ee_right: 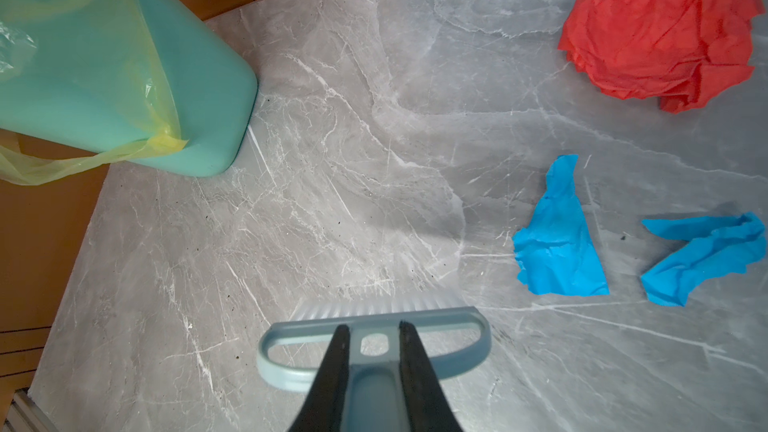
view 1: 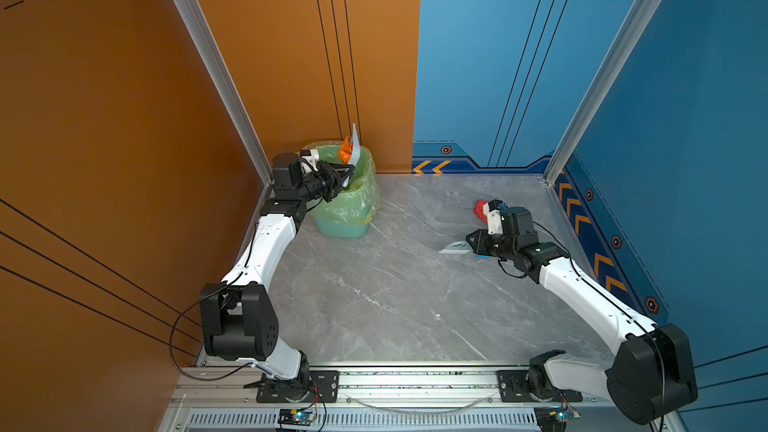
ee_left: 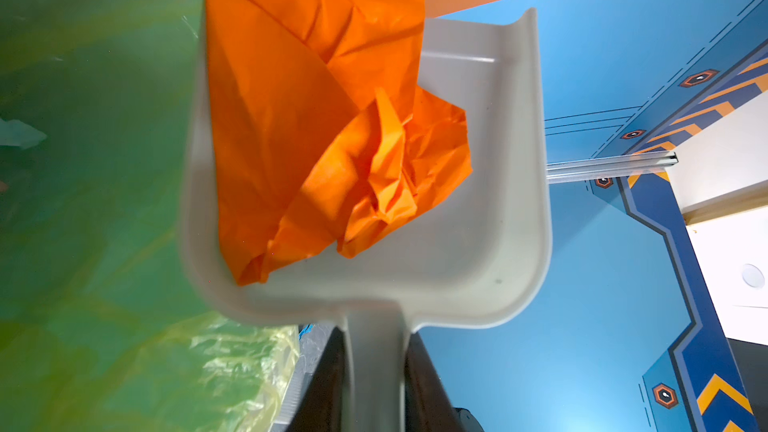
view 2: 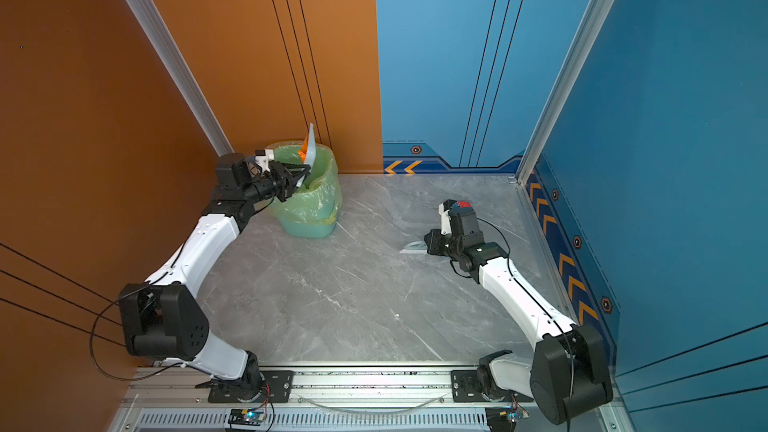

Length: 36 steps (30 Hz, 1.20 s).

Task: Sweep away the paper scraps from the table
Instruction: 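Tilt the dustpan over the green bin with the left gripper to dump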

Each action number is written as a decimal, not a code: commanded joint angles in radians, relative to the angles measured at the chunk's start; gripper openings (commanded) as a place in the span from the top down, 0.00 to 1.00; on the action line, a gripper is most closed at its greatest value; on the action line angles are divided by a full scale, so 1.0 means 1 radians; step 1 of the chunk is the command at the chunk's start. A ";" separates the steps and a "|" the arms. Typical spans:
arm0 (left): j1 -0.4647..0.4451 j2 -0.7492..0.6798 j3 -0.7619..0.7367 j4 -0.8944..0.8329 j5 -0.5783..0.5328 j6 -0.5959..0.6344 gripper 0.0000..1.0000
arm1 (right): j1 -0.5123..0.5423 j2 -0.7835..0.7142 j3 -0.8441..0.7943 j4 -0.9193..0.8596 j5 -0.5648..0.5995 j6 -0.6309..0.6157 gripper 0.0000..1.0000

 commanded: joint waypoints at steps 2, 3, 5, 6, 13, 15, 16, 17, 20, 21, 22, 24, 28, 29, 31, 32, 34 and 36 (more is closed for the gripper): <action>0.010 -0.031 -0.014 0.128 0.047 -0.075 1.00 | 0.018 -0.008 0.006 -0.024 0.039 0.002 1.00; 0.011 -0.030 -0.016 0.137 0.048 -0.083 1.00 | 0.021 -0.007 0.011 -0.027 0.041 0.000 1.00; 0.012 -0.029 -0.024 0.162 0.053 -0.106 1.00 | 0.028 -0.005 0.016 -0.031 0.046 -0.003 1.00; 0.012 -0.027 -0.030 0.178 0.057 -0.119 1.00 | 0.030 -0.004 0.017 -0.032 0.049 -0.007 1.00; 0.015 -0.021 -0.075 0.338 0.065 -0.255 1.00 | 0.040 -0.002 0.020 -0.037 0.067 -0.016 1.00; 0.015 -0.020 -0.086 0.383 0.066 -0.297 1.00 | 0.042 0.000 0.022 -0.038 0.069 -0.018 1.00; 0.015 -0.020 -0.090 0.404 0.067 -0.315 1.00 | 0.042 0.000 0.021 -0.039 0.069 -0.019 1.00; 0.015 -0.019 -0.094 0.420 0.066 -0.330 1.00 | 0.044 -0.001 0.021 -0.038 0.070 -0.019 1.00; 0.014 -0.019 -0.106 0.463 0.063 -0.367 1.00 | 0.046 0.002 0.021 -0.036 0.071 -0.019 1.00; 0.015 -0.019 -0.113 0.484 0.062 -0.384 1.00 | 0.045 0.002 0.021 -0.036 0.071 -0.019 1.00; 0.015 -0.018 -0.121 0.514 0.060 -0.409 1.00 | 0.047 0.003 0.021 -0.037 0.071 -0.019 1.00; 0.015 -0.007 -0.139 0.580 0.057 -0.461 1.00 | 0.046 0.004 0.022 -0.037 0.073 -0.020 1.00; 0.015 0.009 -0.164 0.668 0.053 -0.532 1.00 | 0.048 0.006 0.021 -0.037 0.073 -0.020 1.00; 0.015 0.011 -0.168 0.682 0.053 -0.545 1.00 | 0.049 0.006 0.021 -0.037 0.073 -0.020 1.00; 0.015 0.017 -0.175 0.706 0.053 -0.560 1.00 | 0.050 0.007 0.021 -0.037 0.073 -0.020 1.00; 0.015 0.018 -0.176 0.707 0.053 -0.560 1.00 | 0.051 0.008 0.021 -0.035 0.073 -0.019 1.00; 0.015 0.017 -0.180 0.707 0.051 -0.560 1.00 | 0.051 0.011 0.022 -0.036 0.072 -0.019 1.00; 0.015 0.015 -0.180 0.708 0.051 -0.559 1.00 | 0.052 0.011 0.024 -0.035 0.072 -0.019 1.00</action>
